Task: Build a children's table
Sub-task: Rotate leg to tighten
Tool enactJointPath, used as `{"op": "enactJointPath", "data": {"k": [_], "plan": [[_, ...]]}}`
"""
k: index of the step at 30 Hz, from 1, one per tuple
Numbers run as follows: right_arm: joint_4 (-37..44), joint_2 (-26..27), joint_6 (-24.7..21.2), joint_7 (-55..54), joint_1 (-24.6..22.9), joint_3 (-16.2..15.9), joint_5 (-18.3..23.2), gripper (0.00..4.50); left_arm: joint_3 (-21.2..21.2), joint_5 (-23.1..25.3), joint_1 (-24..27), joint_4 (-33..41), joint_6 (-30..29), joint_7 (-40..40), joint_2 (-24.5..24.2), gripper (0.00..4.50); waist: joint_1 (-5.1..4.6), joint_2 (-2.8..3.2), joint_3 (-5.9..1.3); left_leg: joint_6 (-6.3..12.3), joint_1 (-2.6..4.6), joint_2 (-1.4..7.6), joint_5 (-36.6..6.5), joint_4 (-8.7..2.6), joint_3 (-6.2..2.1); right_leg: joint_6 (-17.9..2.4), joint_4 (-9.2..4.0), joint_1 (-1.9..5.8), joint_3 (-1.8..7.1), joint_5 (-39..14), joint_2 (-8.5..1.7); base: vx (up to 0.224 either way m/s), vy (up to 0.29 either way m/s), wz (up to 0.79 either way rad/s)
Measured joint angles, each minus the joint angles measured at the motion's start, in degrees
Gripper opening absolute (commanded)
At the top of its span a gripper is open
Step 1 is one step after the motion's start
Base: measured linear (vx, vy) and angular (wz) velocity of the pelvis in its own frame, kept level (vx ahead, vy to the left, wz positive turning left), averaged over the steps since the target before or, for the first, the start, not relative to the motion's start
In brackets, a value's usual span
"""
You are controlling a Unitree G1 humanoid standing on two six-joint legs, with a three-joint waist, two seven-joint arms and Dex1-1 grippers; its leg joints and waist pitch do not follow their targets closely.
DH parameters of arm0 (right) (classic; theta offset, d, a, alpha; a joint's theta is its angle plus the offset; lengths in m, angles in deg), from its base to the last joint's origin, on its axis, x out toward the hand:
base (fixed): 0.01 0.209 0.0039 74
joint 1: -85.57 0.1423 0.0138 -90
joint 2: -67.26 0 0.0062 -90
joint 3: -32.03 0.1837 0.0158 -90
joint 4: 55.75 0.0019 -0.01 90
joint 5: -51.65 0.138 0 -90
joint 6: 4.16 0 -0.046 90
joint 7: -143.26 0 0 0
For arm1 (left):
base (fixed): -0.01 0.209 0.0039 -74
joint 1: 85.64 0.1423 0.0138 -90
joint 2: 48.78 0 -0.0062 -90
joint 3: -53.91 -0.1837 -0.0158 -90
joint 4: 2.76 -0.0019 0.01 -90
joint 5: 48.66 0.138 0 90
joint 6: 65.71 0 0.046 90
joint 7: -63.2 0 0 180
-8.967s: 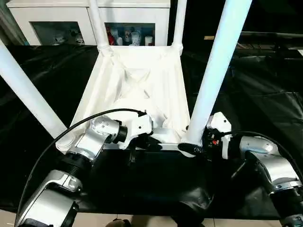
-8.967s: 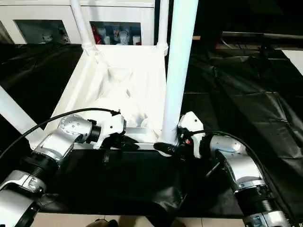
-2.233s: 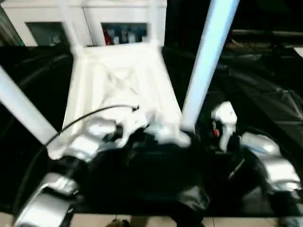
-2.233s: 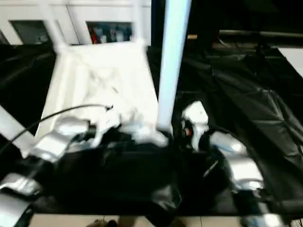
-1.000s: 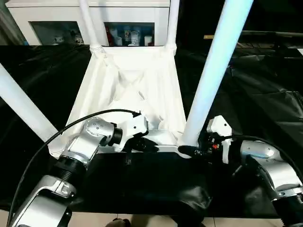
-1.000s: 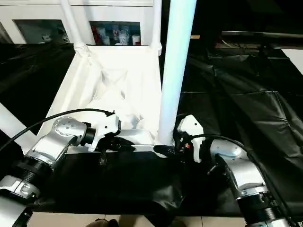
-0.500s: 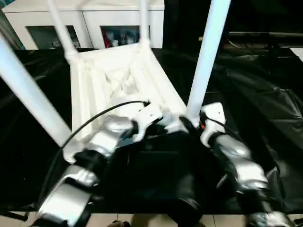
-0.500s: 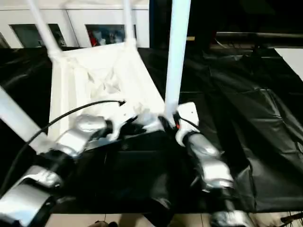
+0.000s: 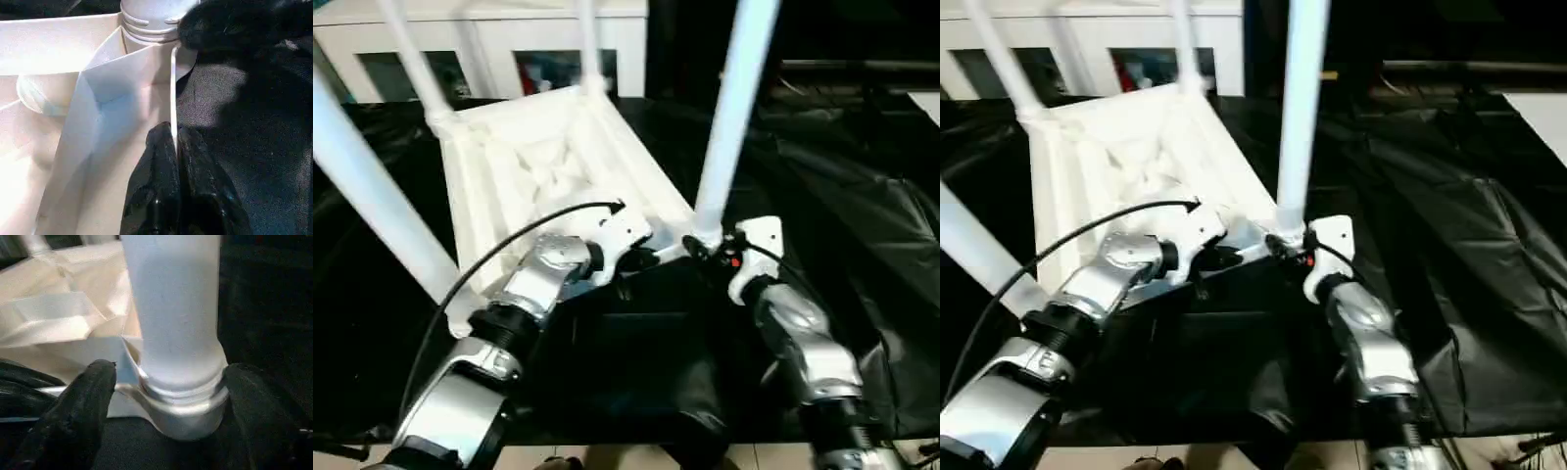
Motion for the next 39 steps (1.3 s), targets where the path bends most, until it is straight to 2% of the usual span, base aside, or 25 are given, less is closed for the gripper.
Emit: {"op": "enactJointPath", "data": {"k": [3,6,11,16,21,22,29,31,39], "plan": [[2.1,-7.2,-1.5,7.7,0.0,-2.0,0.5,4.06,-0.1,-0.5,1.1,2.1,0.1,3.4,-1.2,0.00,0.26,0.12,0.06,0.14,-0.08,0.00,0.1,-0.02,0.01,0.0,-0.02,-0.05,-0.02,0.0,0.00,0.000,0.000,0.00],[3.5,-13.3,-2.1,15.2,-0.5,-2.6,0.5,4.06,-0.6,-1.6,2.9,4.2,2.1,9.3,-3.6,0.00,0.78,0.12,0.08,0.31,-0.12,0.03,0.2,-0.07,0.01,0.0,-0.02,-0.11,-0.06,0.0,0.01,0.000,0.000,0.00],[6.4,-17.5,-2.1,25.0,-2.1,-4.9,1.5,4.06,-2.3,-3.8,5.4,7.9,3.6,18.3,-7.1,0.00,1.27,0.12,0.09,0.32,-0.16,0.05,0.2,-0.05,0.03,0.0,-0.01,-0.15,-0.07,0.0,0.00,0.000,0.000,0.00],[8.0,-19.9,-2.5,29.8,-2.9,-7.9,1.7,4.06,-4.1,-4.6,6.1,9.7,3.6,22.6,-7.5,0.00,1.99,0.09,0.12,0.31,-0.14,0.04,0.2,0.04,0.07,0.0,0.03,-0.13,0.00,0.0,-0.02,0.000,0.000,0.00],[8.4,-20.6,-3.8,31.4,-2.9,-8.6,1.8,4.06,-4.3,-4.6,6.1,9.8,4.0,23.4,-7.5,0.00,2.17,0.08,0.13,0.30,-0.10,0.04,0.2,0.04,0.08,0.0,0.08,-0.13,0.01,0.0,-0.02,0.000,0.000,0.00],[8.4,-20.6,-4.0,31.5,-2.9,-8.6,1.8,3.80,-4.3,-4.6,6.1,9.8,4.0,23.4,-7.5,0.00,2.17,0.08,0.13,0.30,-0.10,0.04,0.2,0.04,0.08,0.0,0.08,-0.13,0.01,0.0,-0.02,0.000,0.000,0.00],[8.4,-20.6,-4.6,32.2,-2.9,-8.6,2.3,3.34,-4.3,-4.6,6.1,9.8,3.9,23.3,-7.5,0.00,2.23,0.08,0.13,0.30,-0.10,0.04,0.2,0.04,0.08,0.0,0.09,-0.13,0.00,0.0,-0.02,0.000,0.000,0.00],[8.3,-20.2,-4.7,31.8,-2.9,-8.6,2.3,3.02,-4.3,-4.6,6.1,9.8,3.9,23.1,-7.6,0.00,2.20,0.08,0.13,0.31,-0.10,0.05,0.2,0.05,0.08,0.0,0.09,-0.13,0.00,0.0,-0.02,0.000,0.000,0.00],[7.1,-17.4,-4.5,29.2,-2.9,-7.4,2.5,2.71,-3.8,-4.5,6.1,9.5,3.7,21.7,-7.7,0.00,1.89,0.04,0.16,0.30,-0.08,0.06,0.2,0.06,0.08,0.0,0.12,-0.13,0.00,0.0,0.00,0.000,0.000,0.00]]}}
